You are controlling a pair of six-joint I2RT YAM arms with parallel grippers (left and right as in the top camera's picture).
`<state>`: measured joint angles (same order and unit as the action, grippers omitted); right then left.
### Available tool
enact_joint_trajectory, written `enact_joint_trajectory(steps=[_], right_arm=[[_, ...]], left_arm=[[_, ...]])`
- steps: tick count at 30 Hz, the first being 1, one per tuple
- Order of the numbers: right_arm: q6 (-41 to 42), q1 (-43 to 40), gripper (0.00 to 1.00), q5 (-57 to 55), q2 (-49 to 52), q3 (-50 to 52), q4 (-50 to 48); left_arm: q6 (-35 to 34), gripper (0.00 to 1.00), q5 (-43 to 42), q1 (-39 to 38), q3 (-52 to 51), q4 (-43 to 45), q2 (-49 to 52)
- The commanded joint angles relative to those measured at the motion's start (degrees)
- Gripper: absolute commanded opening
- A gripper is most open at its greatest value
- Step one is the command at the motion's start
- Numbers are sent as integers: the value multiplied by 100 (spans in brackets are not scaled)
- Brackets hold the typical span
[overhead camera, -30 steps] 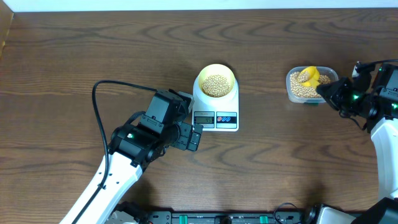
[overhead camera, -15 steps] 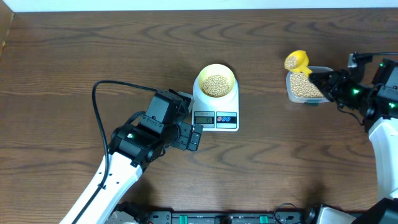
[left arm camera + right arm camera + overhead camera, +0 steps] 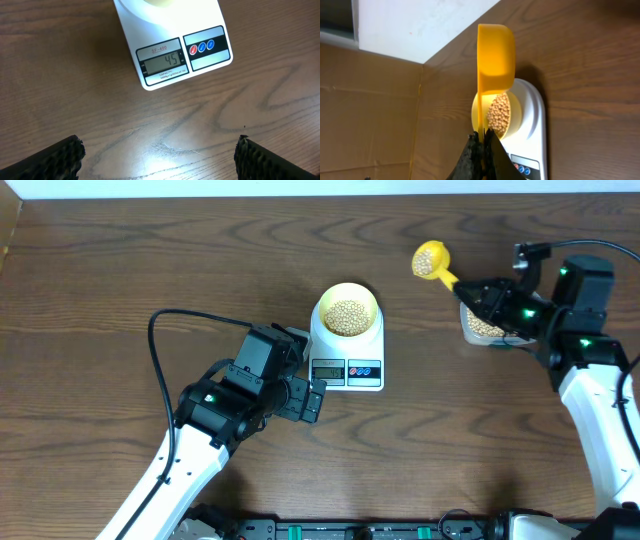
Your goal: Scoop item into bowl and weigh 50g on scale
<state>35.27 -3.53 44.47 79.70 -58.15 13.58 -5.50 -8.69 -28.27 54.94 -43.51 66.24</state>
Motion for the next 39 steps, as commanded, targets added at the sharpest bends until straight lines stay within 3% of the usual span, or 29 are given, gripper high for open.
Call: enact_joint_trajectory(steps=[1,10,22,33,39], right_arm=[[116,297,1,-334,-59,-20,-181],[118,1027,1,-1110,-57,-20,-590],[59,1447,1,-1292,136,-17,-651],[-636,1777,1,-1283,802,-17,-654],[-1429,1978,1,-1283,866,-17,-658]], left_arm=[[96,98,13,28,7,-20,0],[96,98,13,28,7,-20,0],[96,98,13,28,7,-20,0],[98,98,13,28,7,-20,0],[96,98,13,28,7,-20,0]])
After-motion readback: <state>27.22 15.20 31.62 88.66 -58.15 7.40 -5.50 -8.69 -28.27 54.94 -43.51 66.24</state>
